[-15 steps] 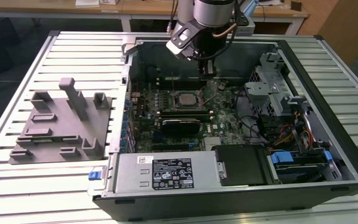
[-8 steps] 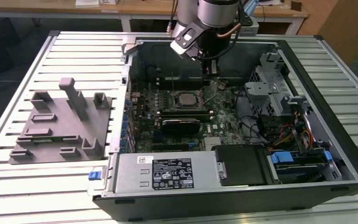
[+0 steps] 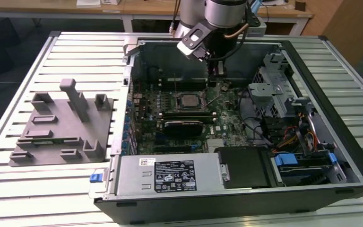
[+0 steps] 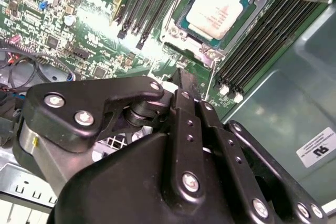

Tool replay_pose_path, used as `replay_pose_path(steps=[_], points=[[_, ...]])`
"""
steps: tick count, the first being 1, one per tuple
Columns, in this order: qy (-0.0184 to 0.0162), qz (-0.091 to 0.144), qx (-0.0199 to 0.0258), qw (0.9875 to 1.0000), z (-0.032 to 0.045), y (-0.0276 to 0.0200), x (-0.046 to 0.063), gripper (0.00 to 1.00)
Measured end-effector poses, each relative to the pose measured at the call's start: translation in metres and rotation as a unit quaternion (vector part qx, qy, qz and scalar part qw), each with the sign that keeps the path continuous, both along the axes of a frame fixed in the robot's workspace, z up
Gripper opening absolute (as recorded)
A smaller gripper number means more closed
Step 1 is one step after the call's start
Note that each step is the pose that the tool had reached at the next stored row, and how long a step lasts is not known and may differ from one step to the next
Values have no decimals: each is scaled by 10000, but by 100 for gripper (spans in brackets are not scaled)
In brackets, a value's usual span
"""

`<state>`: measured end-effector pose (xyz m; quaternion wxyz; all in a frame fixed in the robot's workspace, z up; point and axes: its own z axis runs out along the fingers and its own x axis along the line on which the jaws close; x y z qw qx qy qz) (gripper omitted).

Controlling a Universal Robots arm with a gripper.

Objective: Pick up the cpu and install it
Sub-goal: 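Close the cpu cover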

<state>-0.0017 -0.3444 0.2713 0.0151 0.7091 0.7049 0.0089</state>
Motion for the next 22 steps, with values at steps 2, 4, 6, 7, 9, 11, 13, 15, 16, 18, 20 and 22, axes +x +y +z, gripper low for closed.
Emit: replay_pose_path(steps=[2, 4, 6, 7, 9, 11, 13, 15, 16, 18, 20, 22], points=[[0, 64, 0, 10000, -3, 0, 10, 11], [0, 166, 0, 9999, -7, 0, 17, 11], [-1, 216, 2, 9998, -14, 0, 30, 11], [0, 218, 1, 9998, -18, 0, 36, 11], [0, 217, 1, 9998, -27, 0, 50, 11], [0, 218, 1, 9998, -35, 0, 59, 11], [0, 218, 0, 9998, -44, 1, 73, 11], [0, 218, 0, 9998, -51, 5, 91, 11], [0, 219, 0, 9998, -54, 6, 106, 11], [0, 219, 0, 9998, -60, 10, 134, 11], [0, 219, 0, 9998, -65, 13, 164, 11], [0, 219, 0, 9998, -68, 15, 192, 11]])
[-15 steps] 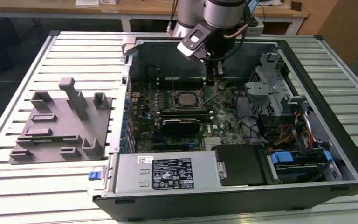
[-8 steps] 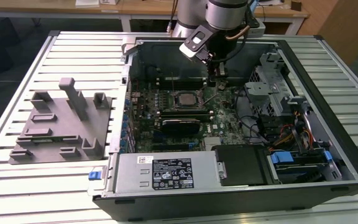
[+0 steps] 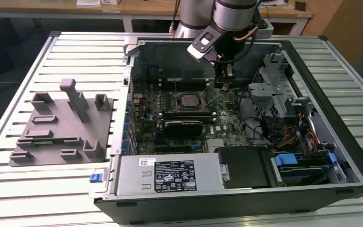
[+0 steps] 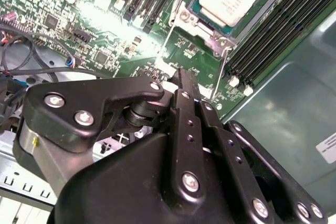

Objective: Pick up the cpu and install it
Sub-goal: 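Close the cpu cover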

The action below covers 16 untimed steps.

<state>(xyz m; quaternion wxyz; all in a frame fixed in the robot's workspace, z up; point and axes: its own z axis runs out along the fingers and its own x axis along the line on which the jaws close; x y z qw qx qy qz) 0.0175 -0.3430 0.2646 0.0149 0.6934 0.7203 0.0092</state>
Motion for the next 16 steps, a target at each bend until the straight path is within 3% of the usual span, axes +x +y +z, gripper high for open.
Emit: replay_pose_path(steps=[16], points=[[0, 15, 0, 10000, -30, 18, 139, 11]])
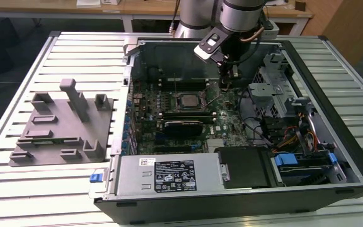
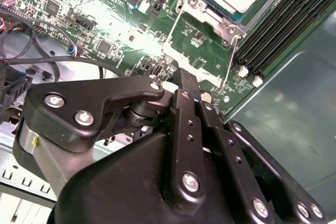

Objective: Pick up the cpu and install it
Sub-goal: 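Close the cpu cover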

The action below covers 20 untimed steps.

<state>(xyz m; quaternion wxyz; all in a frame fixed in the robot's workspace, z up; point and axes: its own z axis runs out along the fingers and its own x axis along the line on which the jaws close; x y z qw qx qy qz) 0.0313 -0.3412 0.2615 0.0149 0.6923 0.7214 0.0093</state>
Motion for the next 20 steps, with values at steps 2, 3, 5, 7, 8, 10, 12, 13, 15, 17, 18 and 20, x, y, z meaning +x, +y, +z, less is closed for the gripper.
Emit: replay_pose_path(steps=[2, 3, 5, 7, 8, 10, 12, 13, 15, 17, 18, 20], points=[[0, 1, 0, 10000, -5, 2, 14, 11], [0, 2, 0, 10000, -8, 4, 21, 11], [0, 3, 0, 10000, -15, 6, 35, 11], [0, 5, 0, 10000, -23, 7, 49, 11], [0, 5, 0, 10000, -27, 8, 56, 11], [0, 5, 0, 10000, -37, 9, 67, 11], [0, 5, 0, 10000, -50, 10, 73, 11], [0, 5, 0, 10000, -58, 10, 74, 11], [0, 5, 0, 10000, -76, 11, 75, 11], [0, 5, 0, 10000, -95, 12, 77, 11], [0, 5, 0, 10000, -103, 12, 78, 11], [0, 5, 0, 10000, -122, 12, 78, 11]])
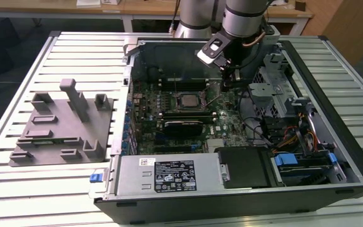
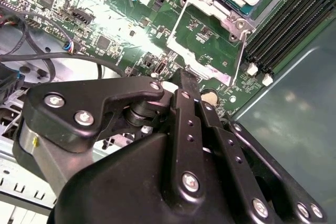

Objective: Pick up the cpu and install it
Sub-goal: 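Close the cpu cover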

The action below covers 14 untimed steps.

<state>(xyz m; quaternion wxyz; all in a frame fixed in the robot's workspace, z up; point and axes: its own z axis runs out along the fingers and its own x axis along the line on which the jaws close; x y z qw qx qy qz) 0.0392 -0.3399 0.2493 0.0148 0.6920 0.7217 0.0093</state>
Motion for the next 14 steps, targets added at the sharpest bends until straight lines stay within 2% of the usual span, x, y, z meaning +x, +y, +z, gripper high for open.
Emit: replay_pose_path(steps=[6, 14], points=[[0, 7, 6, 10000, -53, 0, 0, 11], [0, 16, 8, 10000, -63, 0, -28, 11]])
